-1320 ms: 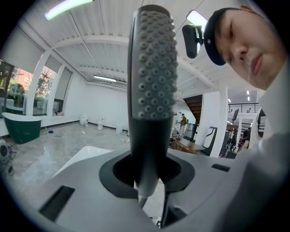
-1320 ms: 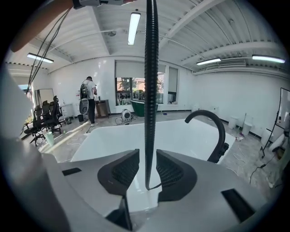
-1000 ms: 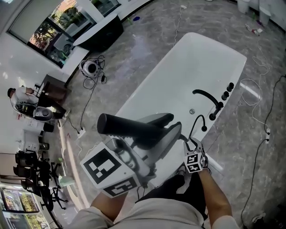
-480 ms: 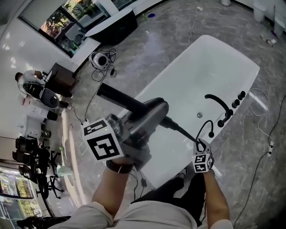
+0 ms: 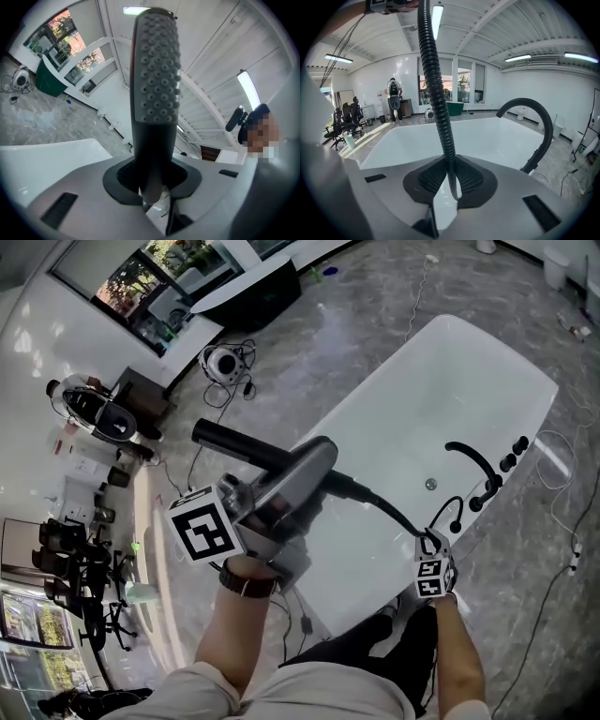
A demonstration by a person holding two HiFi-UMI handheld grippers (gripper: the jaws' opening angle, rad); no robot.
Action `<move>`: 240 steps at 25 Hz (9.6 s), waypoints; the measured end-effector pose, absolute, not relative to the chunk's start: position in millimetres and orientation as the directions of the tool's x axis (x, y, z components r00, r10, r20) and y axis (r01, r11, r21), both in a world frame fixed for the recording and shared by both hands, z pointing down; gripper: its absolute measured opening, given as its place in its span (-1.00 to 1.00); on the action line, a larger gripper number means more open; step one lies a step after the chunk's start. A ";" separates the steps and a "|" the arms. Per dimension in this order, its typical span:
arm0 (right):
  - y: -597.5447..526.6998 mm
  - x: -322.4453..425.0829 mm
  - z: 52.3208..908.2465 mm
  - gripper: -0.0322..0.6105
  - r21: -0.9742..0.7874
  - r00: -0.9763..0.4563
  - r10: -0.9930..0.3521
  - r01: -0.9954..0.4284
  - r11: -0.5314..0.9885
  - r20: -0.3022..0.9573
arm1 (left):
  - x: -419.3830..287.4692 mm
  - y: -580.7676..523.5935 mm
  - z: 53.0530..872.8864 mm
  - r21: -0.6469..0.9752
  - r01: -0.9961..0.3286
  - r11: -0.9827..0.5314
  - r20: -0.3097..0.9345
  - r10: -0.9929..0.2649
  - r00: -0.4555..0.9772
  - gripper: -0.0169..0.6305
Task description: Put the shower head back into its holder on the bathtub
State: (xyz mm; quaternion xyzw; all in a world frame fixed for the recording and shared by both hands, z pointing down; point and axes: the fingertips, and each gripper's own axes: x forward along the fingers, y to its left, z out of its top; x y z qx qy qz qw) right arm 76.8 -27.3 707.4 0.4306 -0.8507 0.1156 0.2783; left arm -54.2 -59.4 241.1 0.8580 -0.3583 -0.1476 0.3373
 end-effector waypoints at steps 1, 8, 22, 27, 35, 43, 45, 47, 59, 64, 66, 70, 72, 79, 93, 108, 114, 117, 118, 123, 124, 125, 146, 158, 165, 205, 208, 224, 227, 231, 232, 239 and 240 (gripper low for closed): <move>-24.6 84.4 706.8 -0.68 0.041 -0.463 -0.673 -0.807 0.590 0.576 | -58.1 -63.8 246.4 0.707 -0.499 -0.500 -0.022 -0.722 0.692 -0.65; -10.8 150.7 682.6 -0.69 0.053 -0.359 -0.739 -0.882 0.469 0.570 | -78.7 -86.4 292.2 0.793 -0.462 -0.398 -0.001 -0.759 0.652 -0.65; -6.2 239.5 518.9 -0.69 0.204 -0.223 -0.885 -0.923 0.326 0.408 | -70.6 -97.5 411.2 0.892 -0.412 -0.184 0.148 -0.744 0.651 -0.65; -7.5 276.5 465.5 -0.69 0.230 -0.188 -0.915 -0.932 0.282 0.358 | -34.8 -98.0 439.6 0.892 -0.428 -0.142 0.207 -0.714 0.669 -0.65; 2.8 285.5 350.5 -0.69 0.314 -0.148 -0.956 -0.922 0.226 0.255 | -11.2 -91.1 440.3 0.912 -0.385 -0.143 0.198 -0.669 0.716 -0.65; 19.2 294.9 266.5 -0.69 0.418 -0.118 -0.980 -0.891 0.175 0.159 | 20.6 -92.4 419.9 0.920 -0.351 -0.178 0.160 -0.645 0.747 -0.65; 27.9 287.5 251.9 -0.69 0.415 -0.125 -0.980 -0.892 0.180 0.158 | 22.9 -92.5 412.7 0.920 -0.344 -0.187 0.151 -0.641 0.753 -0.65; 38.1 278.7 243.1 -0.69 0.416 -0.141 -0.973 -0.885 0.207 0.185 | 23.8 -93.5 404.9 0.919 -0.339 -0.200 0.140 -0.639 0.757 -0.65; 57.4 221.5 197.1 -0.69 0.156 -0.418 -0.896 -0.885 0.438 0.147 | 28.4 -95.3 375.2 0.919 -0.312 -0.243 0.081 -0.655 0.751 -0.65; 35.9 198.8 208.8 -0.69 0.105 -0.481 -0.868 -0.864 0.493 0.119 | 26.4 -95.1 393.3 0.932 -0.309 -0.189 0.110 -0.665 0.738 -0.65; 27.6 194.0 216.2 -0.68 0.069 -0.505 -0.857 -0.856 0.513 0.103 | 27.1 -96.2 408.4 0.942 -0.300 -0.148 0.129 -0.668 0.733 -0.65; 19.7 187.4 207.2 -0.68 -0.046 -0.568 -0.822 -0.823 0.567 0.041 | 23.5 -100.7 428.7 0.954 -0.286 -0.093 0.149 -0.678 0.720 -0.65; 20.6 182.8 196.1 -0.69 -0.099 -0.606 -0.795 -0.793 0.602 0.022 | 23.1 -103.0 430.2 0.957 -0.277 -0.087 0.145 -0.682 0.716 -0.65; 18.4 159.7 206.8 -0.68 -0.275 -0.734 -0.678 -0.645 0.713 -0.038 | 21.1 -107.2 426.6 0.952 -0.291 -0.098 0.145 -0.691 0.708 -0.65; -22.8 179.6 248.0 -0.68 -0.304 -0.744 -0.663 -0.653 0.694 0.084 | -16.0 -108.3 443.8 0.949 -0.312 -0.047 0.165 -0.768 0.619 -0.65; -25.4 178.4 267.7 -0.68 -0.579 -0.753 -0.658 -0.534 0.616 -0.005 | -15.1 -112.5 441.6 0.945 -0.324 -0.053 0.164 -0.778 0.607 -0.65; -42.2 194.9 311.3 -0.68 -0.625 -0.698 -0.716 -0.565 0.538 0.015 | -18.7 -112.8 447.6 0.942 -0.334 -0.040 0.179 -0.782 0.597 -0.65; -37.2 202.1 312.8 -0.68 -0.609 -0.691 -0.720 -0.597 0.522 0.060 | -15.2 -112.8 445.5 0.941 -0.337 -0.042 0.180 -0.781 0.599 -0.65; -33.0 207.5 308.2 -0.68 -0.615 -0.694 -0.717 -0.594 0.518 0.066 | -12.2 -112.6 444.9 0.941 -0.336 -0.044 0.178 -0.779 0.601 -0.65; -7.8 233.9 287.4 -0.68 -0.722 -0.727 -0.686 -0.480 0.498 0.011 | 6.6 -111.3 452.0 0.945 -0.322 -0.061 0.164 -0.764 0.624 -0.65; -9.2 235.9 291.7 -0.68 -0.687 -0.712 -0.700 -0.534 0.493 0.052 | 8.3 -112.1 452.7 0.945 -0.320 -0.061 0.164 -0.761 0.628 -0.65; -12.4 237.1 299.2 -0.68 -0.634 -0.686 -0.719 -0.605 0.481 0.109 | 9.5 -112.6 452.6 0.946 -0.320 -0.060 0.165 -0.758 0.631 -0.65; -39.1 248.7 351.6 -0.68 0.181 -0.283 -0.893 -0.915 0.360 0.350 | 25.3 -103.1 466.9 0.937 -0.348 -0.038 0.206 -0.742 0.638 -0.65; -35.4 248.7 310.4 -0.68 -0.046 -0.433 -0.852 -0.897 0.440 0.295 | 23.9 -102.2 468.1 0.944 -0.329 -0.032 0.194 -0.752 0.631 -0.65; -40.5 241.6 349.7 -0.68 0.263 -0.271 -0.848 -0.869 0.419 0.457 | 24.0 -102.4 465.8 0.937 -0.350 -0.017 0.220 -0.749 0.625 -0.65; -60.8 213.9 375.4 -0.68 0.728 -0.335 -0.904 -0.545 0.416 0.266 | 34.3 -101.8 488.6 0.916 -0.400 -0.025 0.253 -0.738 0.626 -0.65; -58.7 201.3 410.2 -0.68 0.711 -0.372 -0.879 -0.529 0.464 0.297 | 39.5 -98.8 495.4 0.903 -0.429 -0.029 0.272 -0.734 0.623 -0.65; -73.0 207.5 436.1 -0.68 0.780 -0.339 -0.916 -0.506 0.369 0.214 | 43.9 -96.1 503.3 0.872 -0.486 -0.062 0.284 -0.746 0.603 -0.65; -78.4 209.1 414.6 -0.68 0.724 -0.343 -0.930 -0.607 0.327 0.132 | 41.5 -95.5 507.7 0.866 -0.497 -0.052 0.297 -0.746 0.597 -0.65; -85.2 211.5 398.1 -0.68 0.646 -0.359 -0.930 -0.691 0.323 0.081 | 34.7 -94.7 509.5 0.875 -0.483 -0.035 0.289 -0.762 0.580 -0.65; -84.9 212.2 403.3 -0.68 0.644 -0.362 -0.928 -0.689 0.331 0.089 | 34.1 -94.2 508.8 0.876 -0.482 -0.034 0.287 -0.766 0.576 -0.65; -87.1 221.7 426.9 -0.68 0.595 -0.359 -0.922 -0.712 0.372 0.147 | 33.2 -91.6 511.4 0.869 -0.494 -0.028 0.296 -0.771 0.564 -0.65; -90.0 220.3 422.0 -0.68 0.550 -0.375 -0.917 -0.741 0.385 0.136 | 32.6 -92.6 511.4 0.869 -0.494 -0.028 0.294 -0.774 0.561 -0.65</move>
